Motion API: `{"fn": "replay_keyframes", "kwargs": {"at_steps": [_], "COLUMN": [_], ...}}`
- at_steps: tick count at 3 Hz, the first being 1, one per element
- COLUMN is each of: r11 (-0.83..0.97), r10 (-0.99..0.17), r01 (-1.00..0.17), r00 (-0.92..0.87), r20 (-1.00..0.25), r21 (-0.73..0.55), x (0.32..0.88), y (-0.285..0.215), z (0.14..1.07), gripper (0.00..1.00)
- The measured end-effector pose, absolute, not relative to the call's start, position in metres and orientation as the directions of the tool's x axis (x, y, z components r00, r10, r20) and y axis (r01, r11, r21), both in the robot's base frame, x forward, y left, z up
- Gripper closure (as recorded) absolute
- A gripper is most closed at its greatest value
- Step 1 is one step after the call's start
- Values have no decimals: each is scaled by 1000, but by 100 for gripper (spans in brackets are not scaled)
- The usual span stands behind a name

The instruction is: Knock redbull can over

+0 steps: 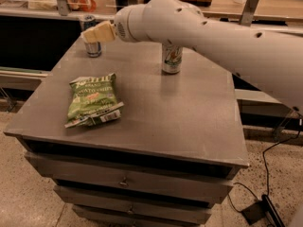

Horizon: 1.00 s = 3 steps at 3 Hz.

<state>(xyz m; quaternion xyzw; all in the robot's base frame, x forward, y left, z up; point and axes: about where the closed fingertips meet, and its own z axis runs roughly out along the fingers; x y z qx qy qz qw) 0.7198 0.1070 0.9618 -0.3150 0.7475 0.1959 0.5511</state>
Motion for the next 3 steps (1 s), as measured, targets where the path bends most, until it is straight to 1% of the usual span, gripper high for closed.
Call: {"fn": "replay_keyframes", "kwargs": {"at_steps": [3], "r11": [788], "r10": [-214], "r01": [-607], "r00": [-117], "r20": [-970], "r21": [-100], "x": [768], "y": [129], "z": [936], "gripper": [0]}}
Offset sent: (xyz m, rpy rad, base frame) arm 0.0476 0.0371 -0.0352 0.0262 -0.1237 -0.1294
